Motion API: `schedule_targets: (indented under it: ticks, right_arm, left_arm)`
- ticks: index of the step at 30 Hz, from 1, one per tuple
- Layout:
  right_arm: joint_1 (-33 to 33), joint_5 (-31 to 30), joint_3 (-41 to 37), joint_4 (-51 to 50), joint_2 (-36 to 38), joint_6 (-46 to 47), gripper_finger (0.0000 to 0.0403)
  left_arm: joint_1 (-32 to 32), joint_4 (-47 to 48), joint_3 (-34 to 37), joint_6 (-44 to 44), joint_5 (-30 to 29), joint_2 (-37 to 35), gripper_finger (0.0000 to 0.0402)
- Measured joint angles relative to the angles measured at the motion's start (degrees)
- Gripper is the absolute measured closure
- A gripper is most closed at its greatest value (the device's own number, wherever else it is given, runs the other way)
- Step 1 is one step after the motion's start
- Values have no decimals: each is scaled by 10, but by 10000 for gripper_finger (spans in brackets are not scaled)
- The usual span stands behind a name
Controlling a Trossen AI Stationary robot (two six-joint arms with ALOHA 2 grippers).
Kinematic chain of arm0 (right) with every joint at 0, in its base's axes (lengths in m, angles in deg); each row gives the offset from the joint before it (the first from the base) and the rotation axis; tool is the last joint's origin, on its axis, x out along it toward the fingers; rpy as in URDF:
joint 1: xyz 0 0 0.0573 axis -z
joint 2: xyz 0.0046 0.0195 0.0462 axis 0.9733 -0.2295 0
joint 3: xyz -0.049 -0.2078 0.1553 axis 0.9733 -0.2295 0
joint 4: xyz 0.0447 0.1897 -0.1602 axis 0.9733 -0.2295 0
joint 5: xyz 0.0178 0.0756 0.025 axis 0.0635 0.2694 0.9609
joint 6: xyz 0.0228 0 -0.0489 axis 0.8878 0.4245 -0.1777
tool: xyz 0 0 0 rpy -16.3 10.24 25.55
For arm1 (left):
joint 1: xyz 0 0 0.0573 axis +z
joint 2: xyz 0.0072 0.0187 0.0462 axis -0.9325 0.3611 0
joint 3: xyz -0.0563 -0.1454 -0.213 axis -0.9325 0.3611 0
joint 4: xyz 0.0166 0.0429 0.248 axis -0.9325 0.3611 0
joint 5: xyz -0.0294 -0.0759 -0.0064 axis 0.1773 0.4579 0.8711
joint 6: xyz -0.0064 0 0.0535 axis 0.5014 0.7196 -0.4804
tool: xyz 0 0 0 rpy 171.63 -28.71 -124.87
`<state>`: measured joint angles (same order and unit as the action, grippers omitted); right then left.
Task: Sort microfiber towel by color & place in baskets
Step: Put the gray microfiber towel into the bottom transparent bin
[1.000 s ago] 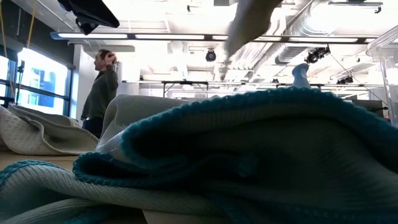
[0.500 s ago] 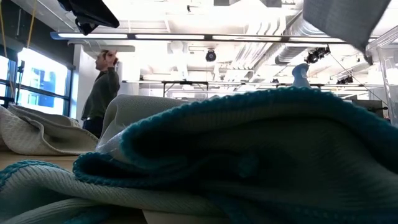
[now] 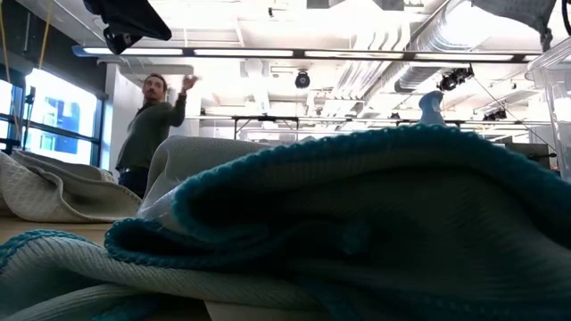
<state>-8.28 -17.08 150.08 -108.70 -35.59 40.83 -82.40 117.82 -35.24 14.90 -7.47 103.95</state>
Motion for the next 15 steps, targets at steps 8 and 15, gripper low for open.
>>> schedule_targets:
  ticks: [8, 15]
  right_arm:
    - [-35, 53, 0, -65, -7, 106, 403]
    - [-32, 50, -19, -176, -30, 240, 403]
  left_arm:
    - [0, 0, 0, 0, 0, 0, 401]
    - [0, 1, 0, -1, 0, 6, 401]
